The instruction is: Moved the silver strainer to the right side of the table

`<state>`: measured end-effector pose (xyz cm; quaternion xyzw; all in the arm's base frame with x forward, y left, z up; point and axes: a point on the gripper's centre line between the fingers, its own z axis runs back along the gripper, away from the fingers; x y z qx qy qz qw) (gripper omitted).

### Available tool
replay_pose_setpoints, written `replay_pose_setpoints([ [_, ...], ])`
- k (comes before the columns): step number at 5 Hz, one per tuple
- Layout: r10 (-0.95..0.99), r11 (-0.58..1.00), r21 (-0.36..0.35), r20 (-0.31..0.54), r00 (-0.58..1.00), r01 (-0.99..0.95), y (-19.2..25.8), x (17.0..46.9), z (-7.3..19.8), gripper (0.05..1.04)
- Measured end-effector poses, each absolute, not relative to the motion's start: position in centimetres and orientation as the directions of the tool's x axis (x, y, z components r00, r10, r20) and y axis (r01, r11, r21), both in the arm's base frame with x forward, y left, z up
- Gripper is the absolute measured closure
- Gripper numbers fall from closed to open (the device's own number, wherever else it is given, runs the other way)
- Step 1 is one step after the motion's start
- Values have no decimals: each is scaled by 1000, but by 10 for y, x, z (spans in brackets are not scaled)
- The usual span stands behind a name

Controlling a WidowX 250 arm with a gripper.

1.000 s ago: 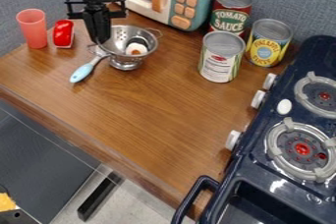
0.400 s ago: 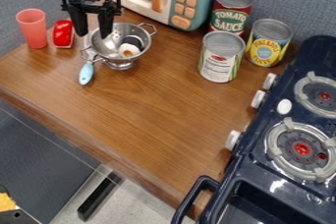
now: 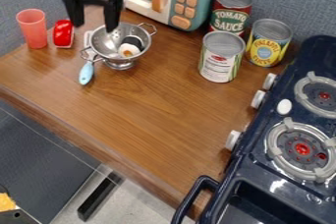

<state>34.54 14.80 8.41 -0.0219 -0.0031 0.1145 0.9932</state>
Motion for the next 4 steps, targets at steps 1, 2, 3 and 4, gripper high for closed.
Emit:
replay_pose_setpoints([
  [1, 89, 993, 74, 60, 994, -93, 105, 330, 102, 79],
  [2, -8, 994, 111, 70, 998, 0, 77, 303, 111, 83],
  [3, -31, 998, 55, 46, 998, 28, 66, 295, 108, 83],
  [4, -35, 999, 31, 15, 999, 34, 63, 295, 100, 83],
])
